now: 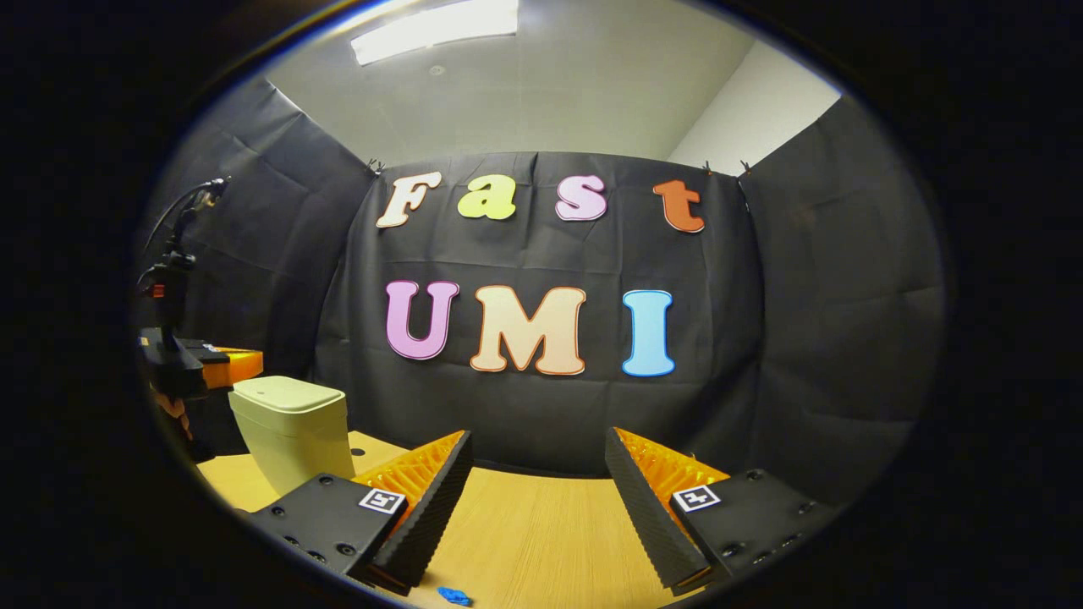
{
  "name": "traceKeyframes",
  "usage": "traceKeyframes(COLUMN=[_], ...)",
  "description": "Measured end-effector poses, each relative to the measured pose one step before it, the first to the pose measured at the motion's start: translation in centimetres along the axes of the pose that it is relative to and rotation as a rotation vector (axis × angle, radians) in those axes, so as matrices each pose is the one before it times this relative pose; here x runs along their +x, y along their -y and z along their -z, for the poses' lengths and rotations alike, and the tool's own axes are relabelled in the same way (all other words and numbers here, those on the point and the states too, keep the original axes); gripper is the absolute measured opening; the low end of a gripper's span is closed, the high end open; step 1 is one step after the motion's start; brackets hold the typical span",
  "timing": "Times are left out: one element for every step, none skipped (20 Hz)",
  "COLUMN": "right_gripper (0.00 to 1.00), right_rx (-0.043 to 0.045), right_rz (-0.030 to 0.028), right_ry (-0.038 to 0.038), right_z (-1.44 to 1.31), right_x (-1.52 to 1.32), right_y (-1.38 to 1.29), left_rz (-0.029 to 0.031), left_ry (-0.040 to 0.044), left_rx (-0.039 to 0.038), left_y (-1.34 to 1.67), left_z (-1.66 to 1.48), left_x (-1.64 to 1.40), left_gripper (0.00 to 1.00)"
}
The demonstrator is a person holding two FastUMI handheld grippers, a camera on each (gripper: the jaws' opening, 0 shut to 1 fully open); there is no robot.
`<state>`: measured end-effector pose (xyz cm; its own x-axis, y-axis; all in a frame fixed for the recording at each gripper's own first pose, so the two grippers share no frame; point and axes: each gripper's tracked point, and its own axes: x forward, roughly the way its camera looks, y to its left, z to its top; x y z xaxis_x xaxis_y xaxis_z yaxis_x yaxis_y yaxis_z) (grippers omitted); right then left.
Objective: Press the lid of the desktop garbage bin to open it, pick up the crumpled paper on the desktop and throw it into the bin, then pick up the pop can on the desktop and drop it into the bin, and finally close the garbage bin lid.
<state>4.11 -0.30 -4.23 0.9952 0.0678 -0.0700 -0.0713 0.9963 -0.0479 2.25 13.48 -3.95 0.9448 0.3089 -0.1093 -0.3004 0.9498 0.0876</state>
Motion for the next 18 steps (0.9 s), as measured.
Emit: traceKeyframes(right_gripper=[0.99, 0.98, 0.99, 0.98, 0.98, 0.98, 0.99, 0.98, 1.0, 0.99, 0.98, 0.99, 1.0, 1.0, 1.0, 1.0, 1.0, 0.99], right_rx=[-0.00591, -0.00636, -0.00516, -0.00389, -0.00337, -0.00455, -0.00613, -0.00759, -0.0064, -0.0029, -0.00098, -0.00124, -0.00071, 0.00139, 0.00419, 0.0055, 0.00421, -0.00128], right_rz=[-0.00132, -0.00154, 0.00012, 0.00089, 0.00216, 0.00308, 0.00336, 0.00595, 0.00674, 0.00455, 0.0014, 0.0006, 0.00093, 0.00142, 0.00055, -0.00033, -0.00259, -0.00495], right_ry=[-0.0016, -0.00319, -0.0049, -0.0083, -0.00959, -0.0114, -0.00834, -0.00665, -0.00283, -0.00196, -0.00169, -0.00353, -0.00388, -0.00265, -0.00324, -0.00621, -0.00758, -0.01105], right_z=[0.162, 0.111, 0.226, 0.205, 0.459, 0.279, 0.298, 0.144, 0.231, 0.044, 0.08, 0.044, 0.136, 0.125, 0.11, 0.145, 0.463, 0.383], right_x=[0.13, 0.105, -0.087, 0.114, 0.032, 0.15, 0.035, 0.103, 0.023, -0.119, -0.077, 0.113, -0.039, -0.021, -0.016, -0.023, -0.095, -0.035], right_y=[-0.192, -0.168, -0.127, -0.04, -0.072, -0.022, -0.023, 0.054, -0.027, 0.039, -0.093, -0.113, -0.095, -0.033, -0.151, -0.12, -0.111, -0.169], left_rz=[-0.02022, -0.01453, -0.01172, -0.01268, -0.00678, -0.0047, -0.00128, -0.00255, -0.01032, -0.00775, 0.00207, 0.00622, -0.00582, -0.0048, -0.00407, -0.00338, 0.00279, 0.00159], left_ry=[-0.00959, -0.00708, -0.01943, -0.02176, -0.02962, -0.02612, -0.02375, -0.02903, -0.02903, -0.02297, 0.04012, 0.00727, -0.00009, 0.04975, 0.02298, 0.01484, 0.02569, -0.01697], left_rx=[0.00108, -0.00184, -0.0029, 0.00109, -0.00051, -0.00178, -0.00775, -0.0106, -0.01046, -0.01006, 0.00331, 0.00783, 0.00765, 0.00675, 0.00237, -0.00046, 0.00569, -0.01334], left_y=[-1.138, -0.968, -0.782, -0.894, -0.677, -0.606, -0.458, -0.391, -0.48, -0.339, 0.146, 0.109, 0.09, 0.013, -0.07, 0.029, 0.048, -0.091], left_z=[0.54, 0.377, 0.804, 0.847, 1.156, 0.878, 0.949, 0.951, 1.057, 0.752, -0.87, 0.093, 0.643, -0.636, 0.342, 0.004, 0.012, 0.212], left_x=[0.611, 0.818, 0.871, 0.943, 0.874, 0.544, 0.663, 0.42, 0.455, 0.156, -0.284, -0.065, -0.038, -0.139, -0.106, 0.001, 0.084, -0.161], left_gripper=[0.0, 0.0, 0.0, 0.0, 0.0, 0.0, 0.0, 0.0, 0.0, 0.0, 0.0, 0.0, 0.0, 0.0, 0.0, 0.0, 0.0, 0.0])
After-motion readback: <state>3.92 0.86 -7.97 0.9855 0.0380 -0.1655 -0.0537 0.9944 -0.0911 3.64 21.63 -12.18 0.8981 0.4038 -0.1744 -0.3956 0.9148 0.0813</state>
